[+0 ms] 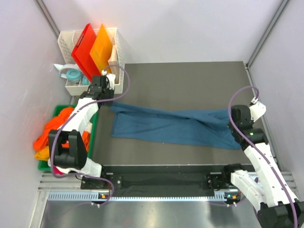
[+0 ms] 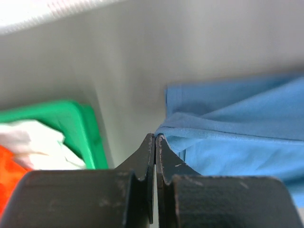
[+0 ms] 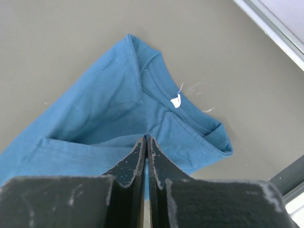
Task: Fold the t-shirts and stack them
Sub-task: Fold the other side of the tshirt into a rectangle
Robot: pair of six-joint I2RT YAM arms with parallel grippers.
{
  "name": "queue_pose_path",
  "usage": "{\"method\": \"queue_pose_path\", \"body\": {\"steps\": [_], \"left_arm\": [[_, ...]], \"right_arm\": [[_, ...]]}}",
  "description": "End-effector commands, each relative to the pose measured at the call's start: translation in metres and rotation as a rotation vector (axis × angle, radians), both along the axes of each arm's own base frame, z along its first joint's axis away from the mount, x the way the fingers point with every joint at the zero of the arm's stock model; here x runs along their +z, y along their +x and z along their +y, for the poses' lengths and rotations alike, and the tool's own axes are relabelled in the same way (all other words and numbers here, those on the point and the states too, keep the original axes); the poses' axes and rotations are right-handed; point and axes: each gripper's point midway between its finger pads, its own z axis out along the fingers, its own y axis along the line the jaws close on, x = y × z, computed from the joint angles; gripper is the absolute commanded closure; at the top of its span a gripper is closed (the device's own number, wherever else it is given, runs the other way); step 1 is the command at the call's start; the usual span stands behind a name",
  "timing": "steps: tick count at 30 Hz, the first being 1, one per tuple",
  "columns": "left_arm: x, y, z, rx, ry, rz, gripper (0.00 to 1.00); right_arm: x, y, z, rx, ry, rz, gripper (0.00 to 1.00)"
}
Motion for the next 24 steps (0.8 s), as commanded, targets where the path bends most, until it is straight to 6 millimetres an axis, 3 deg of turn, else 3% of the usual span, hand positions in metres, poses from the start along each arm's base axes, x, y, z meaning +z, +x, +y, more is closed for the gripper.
{"method": "queue_pose_path", "body": {"steps": [1, 6, 11, 16, 20, 24], "left_arm": [[0.049, 0.048, 0.000, 0.026, -0.022, -0.161, 1.00], [0.060, 0.081, -0.002, 0.034, -0.027, -0.206, 1.00], [0.069, 0.094, -0.005, 0.024, -0.028, -0.216, 1.00], [0.053, 0.070, -0.005, -0.005, -0.023, -0.173, 1.00], [0.029, 0.032, -0.003, -0.025, -0.010, -0.112, 1.00], [0.007, 0.007, 0.001, -0.039, 0.013, -0.059, 1.00]], "right_arm": [[0.017, 0.013, -0.005, -0.016, -0.025, -0.043, 1.00], [0.021, 0.027, -0.002, -0.007, -0.028, -0.051, 1.00], [0.025, 0.032, -0.002, -0.004, -0.030, -0.057, 1.00], [0.017, 0.025, -0.004, -0.007, -0.038, -0.038, 1.00], [0.007, 0.017, -0.007, -0.015, -0.043, -0.013, 1.00], [-0.009, 0.012, -0.009, -0.024, -0.050, 0.031, 1.00]]}}
